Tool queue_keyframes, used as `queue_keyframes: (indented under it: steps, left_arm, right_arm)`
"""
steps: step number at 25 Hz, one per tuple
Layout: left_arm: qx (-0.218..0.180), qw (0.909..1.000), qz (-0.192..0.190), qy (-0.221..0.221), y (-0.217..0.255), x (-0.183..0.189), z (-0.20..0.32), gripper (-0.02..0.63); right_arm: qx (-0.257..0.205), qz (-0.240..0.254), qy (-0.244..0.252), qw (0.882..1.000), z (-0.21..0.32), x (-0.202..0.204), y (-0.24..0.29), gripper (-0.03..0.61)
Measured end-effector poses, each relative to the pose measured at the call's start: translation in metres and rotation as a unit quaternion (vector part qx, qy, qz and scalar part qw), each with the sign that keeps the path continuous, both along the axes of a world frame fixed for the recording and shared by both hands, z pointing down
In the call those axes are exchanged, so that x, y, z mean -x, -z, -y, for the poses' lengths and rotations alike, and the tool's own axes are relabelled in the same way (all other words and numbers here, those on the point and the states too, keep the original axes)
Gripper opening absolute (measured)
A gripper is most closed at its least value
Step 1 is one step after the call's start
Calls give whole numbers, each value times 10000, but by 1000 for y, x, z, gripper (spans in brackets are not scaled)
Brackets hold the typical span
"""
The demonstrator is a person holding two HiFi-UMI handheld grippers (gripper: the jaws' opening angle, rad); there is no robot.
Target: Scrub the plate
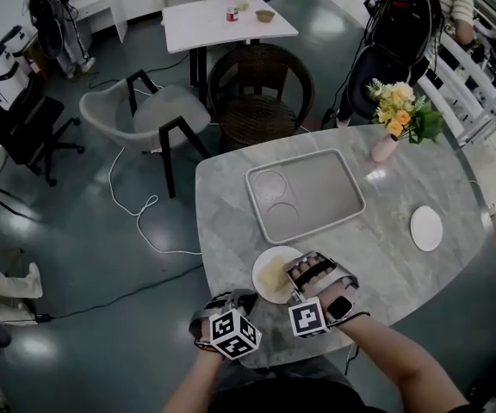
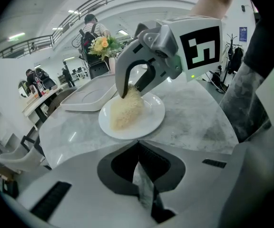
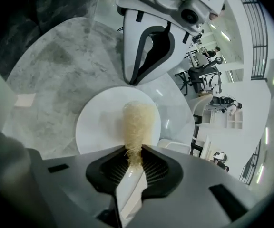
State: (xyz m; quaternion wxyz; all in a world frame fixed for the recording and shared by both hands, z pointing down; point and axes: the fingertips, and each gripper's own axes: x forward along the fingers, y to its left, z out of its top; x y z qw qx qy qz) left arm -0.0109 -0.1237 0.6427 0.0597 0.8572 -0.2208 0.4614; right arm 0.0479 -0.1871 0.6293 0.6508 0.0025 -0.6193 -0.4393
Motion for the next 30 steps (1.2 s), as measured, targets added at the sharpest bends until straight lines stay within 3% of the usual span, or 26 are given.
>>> queue_keyframes:
  steps: [3, 7, 11, 14, 20, 24, 30]
  left_arm:
    - [7, 10000, -9, 15, 0, 0, 0, 11]
    - [8, 10000, -8, 37, 2, 1, -1, 11]
    - [9, 10000, 10, 47, 1, 1, -1, 11]
    - [7, 10000, 31, 31, 1, 1, -1, 11]
    - [-4, 10000, 72, -9, 1, 0, -1, 11]
    - [-16, 10000, 46, -54, 2, -4, -2, 11]
    - [-10, 9999, 27, -105, 2, -8, -2, 11]
  right_arm:
    - [-24, -103, -85, 9999, 8, -3, -2, 77]
    - [-67, 866, -517, 9949, 15, 13, 5, 78]
    - [-137, 333, -467, 9983, 15, -8, 6, 78]
    - [-162, 603, -489, 9968, 10, -8, 8, 78]
    - [253, -86, -278, 9993, -17, -28, -9, 78]
    - [289, -422, 8, 9987, -25, -32, -8, 77]
    - [459, -546, 195, 9973, -40, -32, -9, 77]
